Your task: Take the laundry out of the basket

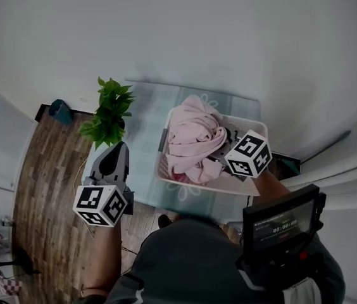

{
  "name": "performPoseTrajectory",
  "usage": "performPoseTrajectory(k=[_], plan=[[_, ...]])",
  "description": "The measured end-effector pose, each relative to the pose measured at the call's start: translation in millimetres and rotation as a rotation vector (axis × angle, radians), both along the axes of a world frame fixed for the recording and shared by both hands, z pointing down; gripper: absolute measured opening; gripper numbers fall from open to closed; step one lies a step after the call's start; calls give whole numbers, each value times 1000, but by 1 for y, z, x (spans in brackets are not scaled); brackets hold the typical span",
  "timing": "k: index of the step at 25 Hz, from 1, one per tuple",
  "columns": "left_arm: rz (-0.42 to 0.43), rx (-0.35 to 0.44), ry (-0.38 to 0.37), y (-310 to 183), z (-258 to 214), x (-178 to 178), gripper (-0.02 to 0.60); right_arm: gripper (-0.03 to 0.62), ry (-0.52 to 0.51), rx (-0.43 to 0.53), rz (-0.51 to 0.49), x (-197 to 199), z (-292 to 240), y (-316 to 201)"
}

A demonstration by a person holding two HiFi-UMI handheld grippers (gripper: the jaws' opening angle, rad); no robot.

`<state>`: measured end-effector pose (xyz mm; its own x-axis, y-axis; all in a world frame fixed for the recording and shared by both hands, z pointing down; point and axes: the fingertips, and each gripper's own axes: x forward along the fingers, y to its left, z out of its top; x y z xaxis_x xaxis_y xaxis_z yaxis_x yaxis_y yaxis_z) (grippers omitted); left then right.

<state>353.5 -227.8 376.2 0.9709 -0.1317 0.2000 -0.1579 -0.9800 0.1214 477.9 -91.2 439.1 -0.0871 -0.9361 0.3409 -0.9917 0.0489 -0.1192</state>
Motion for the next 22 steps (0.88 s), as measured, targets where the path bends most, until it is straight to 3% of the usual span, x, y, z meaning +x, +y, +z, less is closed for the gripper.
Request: performPoseTrajectory(k=[8,15,22], plan=[[-107,7,3,-24,19,-16,9,253,-115,176,-27,21,-56,-25],[-190,10,46,-25,-14,-54,9,253,-128,309,-77,8,-158,-26],[-239,45,98,-9,-35,-94,9,253,-125,399,-128,-21,-220,-29]])
